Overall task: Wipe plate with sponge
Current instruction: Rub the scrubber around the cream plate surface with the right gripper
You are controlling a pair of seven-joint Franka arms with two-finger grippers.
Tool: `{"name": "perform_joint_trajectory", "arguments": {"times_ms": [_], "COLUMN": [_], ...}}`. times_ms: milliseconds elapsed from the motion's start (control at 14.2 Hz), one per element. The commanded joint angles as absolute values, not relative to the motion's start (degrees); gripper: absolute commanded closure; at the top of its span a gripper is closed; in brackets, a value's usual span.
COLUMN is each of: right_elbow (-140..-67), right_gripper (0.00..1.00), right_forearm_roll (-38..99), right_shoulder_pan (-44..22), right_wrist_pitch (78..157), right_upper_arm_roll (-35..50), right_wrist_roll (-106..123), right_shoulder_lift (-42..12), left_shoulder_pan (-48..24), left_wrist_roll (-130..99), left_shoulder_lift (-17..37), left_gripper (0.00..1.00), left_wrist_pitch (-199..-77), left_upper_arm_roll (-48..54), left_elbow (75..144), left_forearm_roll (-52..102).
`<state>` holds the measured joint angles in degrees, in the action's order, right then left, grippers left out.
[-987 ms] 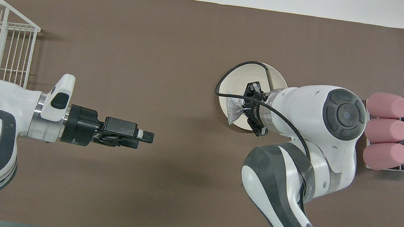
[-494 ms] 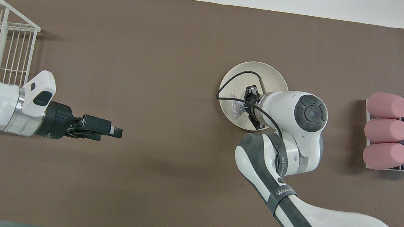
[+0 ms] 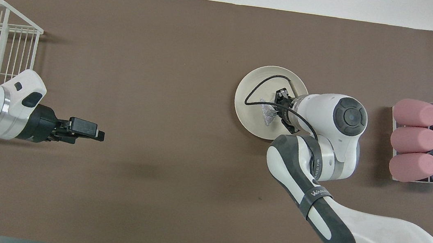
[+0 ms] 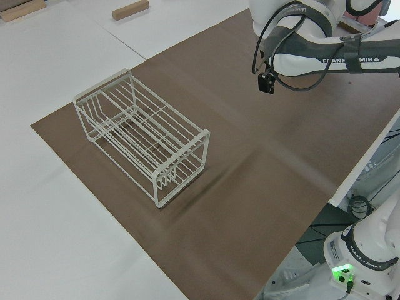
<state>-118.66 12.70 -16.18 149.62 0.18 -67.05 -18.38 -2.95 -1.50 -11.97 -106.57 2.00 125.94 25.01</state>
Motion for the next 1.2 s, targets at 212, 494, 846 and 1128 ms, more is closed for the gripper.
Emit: {"name": "perform_joint_trajectory", "arguments": {"times_ms": [212, 494, 846, 1128], "right_elbow": [-119.2, -119.3, -119.4, -120.2], "right_gripper": [1.00, 1.00, 1.00, 1.00], "right_forearm_roll": [17.6, 25.0, 25.0, 25.0], "right_shoulder_pan": [-18.3, -22.5, -17.0, -15.9], "right_wrist_pitch": [151.0, 153.9, 152.8, 152.5], "right_upper_arm_roll": [1.1, 1.0, 0.8, 0.9], "right_wrist_roll": [-66.5, -67.3, -56.0, -53.0], "right_shoulder_lift": [-19.6, -20.5, -20.6, -20.4], "left_shoulder_pan": [2.3, 3.5, 3.5, 3.3], "left_wrist_roll": [-4.3, -4.9, -5.0, -4.9], "left_shoulder_lift": [-12.0, -12.0, -11.9, -11.9], "left_gripper": [0.00, 0.00, 0.00, 0.00], "left_wrist_pitch": [-105.8, -104.7, -104.7, -104.8], "left_upper_arm_roll": [2.5, 2.5, 2.5, 2.5], "left_elbow": [121.7, 120.2, 119.4, 119.4], "left_forearm_roll": [20.0, 19.1, 19.1, 19.1]}}
